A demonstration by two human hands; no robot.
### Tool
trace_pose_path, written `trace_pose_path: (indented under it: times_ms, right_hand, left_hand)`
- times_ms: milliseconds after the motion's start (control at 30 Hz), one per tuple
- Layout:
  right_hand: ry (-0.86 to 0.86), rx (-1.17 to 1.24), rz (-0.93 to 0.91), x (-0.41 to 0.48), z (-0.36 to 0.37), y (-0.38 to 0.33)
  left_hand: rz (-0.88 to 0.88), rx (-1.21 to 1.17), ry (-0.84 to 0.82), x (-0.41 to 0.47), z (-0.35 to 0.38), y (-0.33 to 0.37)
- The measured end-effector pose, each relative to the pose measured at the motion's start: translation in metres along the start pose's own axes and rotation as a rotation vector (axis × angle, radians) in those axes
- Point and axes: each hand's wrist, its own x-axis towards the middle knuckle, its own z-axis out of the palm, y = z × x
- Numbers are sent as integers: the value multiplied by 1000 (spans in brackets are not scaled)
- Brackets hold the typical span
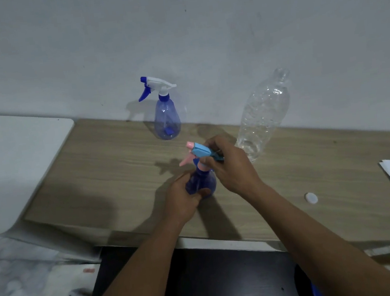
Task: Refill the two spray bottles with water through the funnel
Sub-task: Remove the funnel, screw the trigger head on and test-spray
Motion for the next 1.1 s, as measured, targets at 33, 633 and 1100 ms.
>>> trace_pose_path:
  times_ms: [33, 633, 1100]
  right_hand:
    - [4, -13, -7, 1, 1, 2]
    - [-48, -271, -163, 13, 4, 15]
    - [19, -32, -44, 2, 30, 37]
  left_hand:
    - [7, -4, -6, 0, 0, 0]
    - [14, -17, -3, 1, 1, -8]
    - [41, -104, -2, 4, 4, -12]
